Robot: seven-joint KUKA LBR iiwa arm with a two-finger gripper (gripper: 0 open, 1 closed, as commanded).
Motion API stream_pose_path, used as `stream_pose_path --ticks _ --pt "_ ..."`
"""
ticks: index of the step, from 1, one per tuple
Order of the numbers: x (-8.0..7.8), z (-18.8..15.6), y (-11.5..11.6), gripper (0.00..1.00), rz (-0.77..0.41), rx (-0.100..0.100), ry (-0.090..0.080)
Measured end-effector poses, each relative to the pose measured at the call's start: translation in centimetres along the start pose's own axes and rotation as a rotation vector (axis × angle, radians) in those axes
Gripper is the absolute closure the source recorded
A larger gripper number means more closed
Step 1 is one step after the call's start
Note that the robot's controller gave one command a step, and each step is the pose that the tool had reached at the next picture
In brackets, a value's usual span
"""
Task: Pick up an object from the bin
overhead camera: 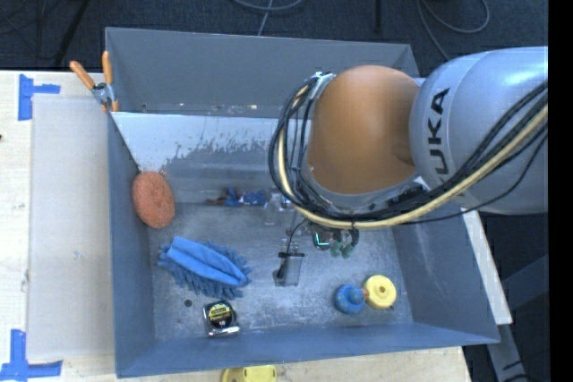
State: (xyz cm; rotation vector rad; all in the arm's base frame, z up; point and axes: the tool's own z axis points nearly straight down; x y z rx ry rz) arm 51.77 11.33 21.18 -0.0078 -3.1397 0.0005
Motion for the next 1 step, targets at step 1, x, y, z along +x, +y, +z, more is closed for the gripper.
stream_pose_path --ticks 1 --pt "0.93 1.41 3.77 0.0 -0.039 0.003 -0.002"
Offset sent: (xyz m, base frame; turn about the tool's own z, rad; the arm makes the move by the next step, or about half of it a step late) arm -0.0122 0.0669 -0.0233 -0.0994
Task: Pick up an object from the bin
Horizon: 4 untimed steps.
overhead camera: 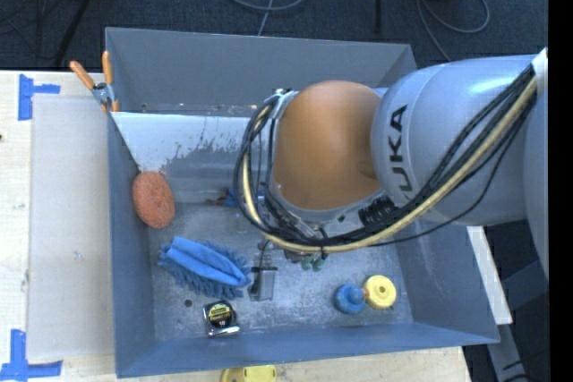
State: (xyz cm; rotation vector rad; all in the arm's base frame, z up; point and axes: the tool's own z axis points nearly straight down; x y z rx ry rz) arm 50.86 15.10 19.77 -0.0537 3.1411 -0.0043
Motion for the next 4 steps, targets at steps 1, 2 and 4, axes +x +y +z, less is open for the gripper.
stream_pose_path --ticks 1,2,4 --pt "0.3 0.9 3.6 0.0 -0.052 -0.005 0.002" --pt "0.8 4.5 4.0 0.0 -0.043 -0.004 -0.003" --pt "-0.8 12.0 6.3 1.0 0.094 -0.005 -0.002"
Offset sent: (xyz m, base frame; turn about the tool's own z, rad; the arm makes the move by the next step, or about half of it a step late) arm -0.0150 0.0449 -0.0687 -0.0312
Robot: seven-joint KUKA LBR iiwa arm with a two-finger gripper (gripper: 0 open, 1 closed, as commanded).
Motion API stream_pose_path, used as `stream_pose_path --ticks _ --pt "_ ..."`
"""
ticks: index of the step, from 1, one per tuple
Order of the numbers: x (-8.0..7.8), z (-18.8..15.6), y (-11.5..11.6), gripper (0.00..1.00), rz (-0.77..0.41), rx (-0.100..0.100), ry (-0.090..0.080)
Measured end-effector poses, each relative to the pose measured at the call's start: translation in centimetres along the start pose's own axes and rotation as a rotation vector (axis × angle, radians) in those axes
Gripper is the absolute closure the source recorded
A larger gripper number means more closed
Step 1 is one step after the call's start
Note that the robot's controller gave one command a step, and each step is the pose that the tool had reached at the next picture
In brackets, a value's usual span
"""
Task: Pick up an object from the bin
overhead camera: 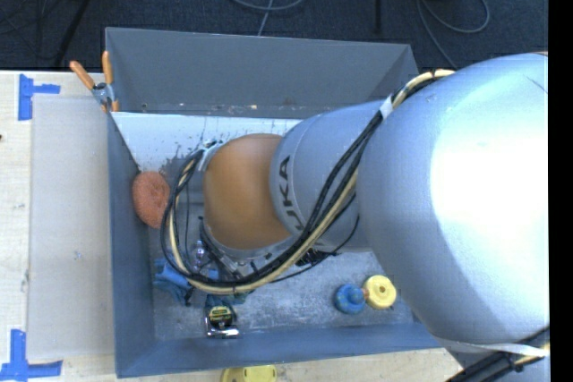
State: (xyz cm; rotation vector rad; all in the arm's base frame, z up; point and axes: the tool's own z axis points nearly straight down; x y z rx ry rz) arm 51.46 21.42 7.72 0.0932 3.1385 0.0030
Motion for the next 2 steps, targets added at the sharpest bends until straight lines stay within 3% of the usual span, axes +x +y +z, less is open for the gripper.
stream_pose_path --ticks 2 --pt "0.0 -1.6 0.4 1.0 0.004 0.003 0.003"
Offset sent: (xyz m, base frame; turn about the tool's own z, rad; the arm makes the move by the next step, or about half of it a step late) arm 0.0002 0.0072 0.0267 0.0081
